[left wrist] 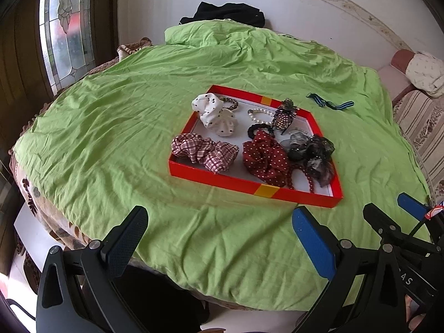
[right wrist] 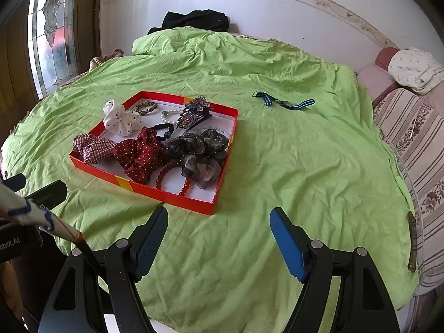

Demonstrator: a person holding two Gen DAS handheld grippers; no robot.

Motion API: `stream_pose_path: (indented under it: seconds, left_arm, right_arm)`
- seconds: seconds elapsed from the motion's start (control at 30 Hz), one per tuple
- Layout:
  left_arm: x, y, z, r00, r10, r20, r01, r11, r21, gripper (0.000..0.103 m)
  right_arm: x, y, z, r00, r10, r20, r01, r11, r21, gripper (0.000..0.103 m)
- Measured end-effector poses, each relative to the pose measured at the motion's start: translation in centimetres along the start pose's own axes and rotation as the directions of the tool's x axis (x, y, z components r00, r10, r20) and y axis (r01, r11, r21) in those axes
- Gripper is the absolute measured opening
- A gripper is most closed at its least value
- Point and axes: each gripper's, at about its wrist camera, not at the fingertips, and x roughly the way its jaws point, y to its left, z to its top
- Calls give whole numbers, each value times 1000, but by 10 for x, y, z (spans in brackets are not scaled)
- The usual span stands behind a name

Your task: Organize jewelry

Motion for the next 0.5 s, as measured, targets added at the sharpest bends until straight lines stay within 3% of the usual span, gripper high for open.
stream_pose_path:
  seconds: [0.5]
  left_arm:
    - [-4, -16, -6, 1000, -22, -13, 22, 999, 41, 103]
  right_arm:
    - [-14, -5, -3, 1000, -8, 29, 8, 1000, 12, 82]
